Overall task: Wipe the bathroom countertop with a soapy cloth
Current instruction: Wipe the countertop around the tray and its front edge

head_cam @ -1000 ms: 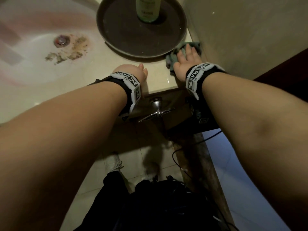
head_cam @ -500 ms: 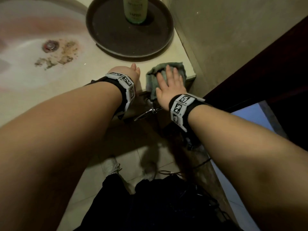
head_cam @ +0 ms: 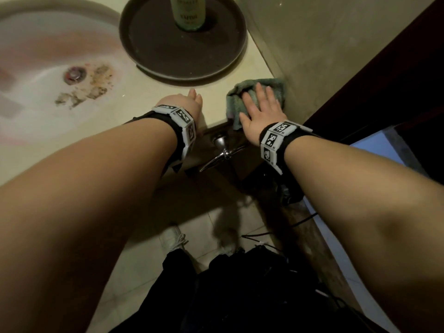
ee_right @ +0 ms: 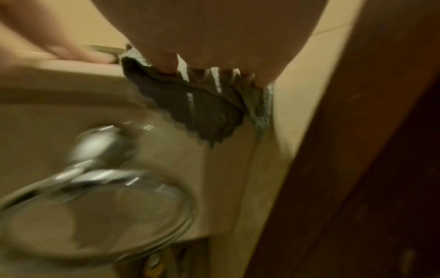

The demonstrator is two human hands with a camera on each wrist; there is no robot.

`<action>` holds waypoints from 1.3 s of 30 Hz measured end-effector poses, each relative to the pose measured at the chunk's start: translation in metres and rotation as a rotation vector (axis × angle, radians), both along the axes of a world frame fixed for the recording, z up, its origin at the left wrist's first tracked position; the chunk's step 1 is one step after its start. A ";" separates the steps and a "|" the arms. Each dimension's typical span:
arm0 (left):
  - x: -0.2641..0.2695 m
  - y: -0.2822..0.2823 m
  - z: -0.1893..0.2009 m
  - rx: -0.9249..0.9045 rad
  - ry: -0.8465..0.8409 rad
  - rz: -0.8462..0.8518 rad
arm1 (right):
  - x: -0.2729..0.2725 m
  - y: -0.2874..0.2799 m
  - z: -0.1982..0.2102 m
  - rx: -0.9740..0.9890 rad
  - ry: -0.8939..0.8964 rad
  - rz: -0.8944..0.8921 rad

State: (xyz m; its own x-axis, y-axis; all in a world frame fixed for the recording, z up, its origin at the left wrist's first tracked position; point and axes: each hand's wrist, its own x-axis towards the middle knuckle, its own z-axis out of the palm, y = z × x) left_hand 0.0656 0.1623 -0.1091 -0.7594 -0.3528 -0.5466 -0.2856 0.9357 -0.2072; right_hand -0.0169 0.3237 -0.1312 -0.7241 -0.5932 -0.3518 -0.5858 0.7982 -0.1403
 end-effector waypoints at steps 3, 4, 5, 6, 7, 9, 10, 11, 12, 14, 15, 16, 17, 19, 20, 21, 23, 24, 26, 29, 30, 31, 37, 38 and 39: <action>0.000 0.000 0.000 0.005 -0.021 0.015 | -0.018 0.001 0.006 0.040 -0.028 -0.040; 0.000 0.000 0.000 0.007 -0.024 0.018 | -0.021 -0.001 0.007 0.045 -0.034 -0.044; 0.000 0.000 0.001 0.011 -0.023 0.022 | -0.024 -0.005 0.006 0.048 -0.035 -0.047; 0.000 0.001 0.002 0.017 -0.023 0.030 | -0.025 -0.009 0.006 0.052 -0.032 -0.050; 0.000 0.001 0.002 0.025 -0.024 0.040 | -0.028 -0.014 0.006 0.057 -0.031 -0.050; 0.000 0.002 0.002 0.041 -0.021 0.056 | -0.037 -0.027 0.009 0.073 -0.036 -0.037; 0.000 0.002 0.002 0.046 -0.018 0.060 | -0.043 -0.034 0.011 0.078 -0.038 -0.031; 0.000 0.002 0.001 0.050 -0.016 0.062 | -0.048 -0.042 0.013 0.085 -0.033 -0.024; 0.000 0.002 0.002 0.052 -0.017 0.063 | -0.052 -0.050 0.015 0.099 -0.023 -0.012; 0.000 0.002 0.003 0.055 -0.019 0.065 | -0.060 -0.061 0.016 0.145 -0.011 0.019; -0.001 0.002 0.004 0.056 -0.019 0.066 | -0.063 -0.064 0.017 0.164 -0.011 0.028; -0.001 0.002 0.005 0.059 -0.022 0.069 | -0.065 -0.065 0.018 0.175 -0.009 0.044; -0.001 0.002 0.006 0.065 -0.027 0.072 | -0.067 -0.065 0.018 0.183 -0.002 0.066; -0.002 0.002 0.007 0.072 -0.026 0.083 | -0.067 -0.064 0.019 0.195 0.008 0.082; -0.002 0.002 0.007 0.073 -0.024 0.085 | -0.066 -0.064 0.020 0.195 0.006 0.068; -0.002 0.003 0.008 0.073 -0.025 0.084 | -0.065 -0.063 0.020 0.189 0.005 0.053; -0.003 0.003 0.007 0.073 -0.039 0.084 | -0.063 -0.062 0.018 0.158 -0.004 0.034; -0.003 0.002 0.007 0.071 -0.047 0.085 | -0.059 -0.059 0.018 0.148 -0.005 0.028; -0.004 0.001 0.006 0.064 -0.055 0.078 | -0.050 -0.052 0.014 0.134 -0.001 0.030; -0.003 0.000 0.004 0.051 -0.055 0.059 | -0.032 -0.039 0.012 0.136 -0.005 0.049; -0.003 0.000 0.004 0.045 -0.052 0.049 | -0.026 -0.036 0.012 0.139 -0.012 0.057; -0.002 -0.001 0.005 0.043 -0.048 0.044 | -0.020 -0.033 0.012 0.137 -0.019 0.067; 0.005 -0.002 0.008 0.063 0.011 0.031 | 0.016 -0.034 0.007 0.099 -0.022 0.150; 0.006 -0.001 0.007 0.065 0.026 0.037 | 0.019 -0.034 0.007 0.090 -0.025 0.156; 0.007 0.000 0.007 0.067 0.034 0.041 | 0.021 -0.033 0.007 0.082 -0.030 0.161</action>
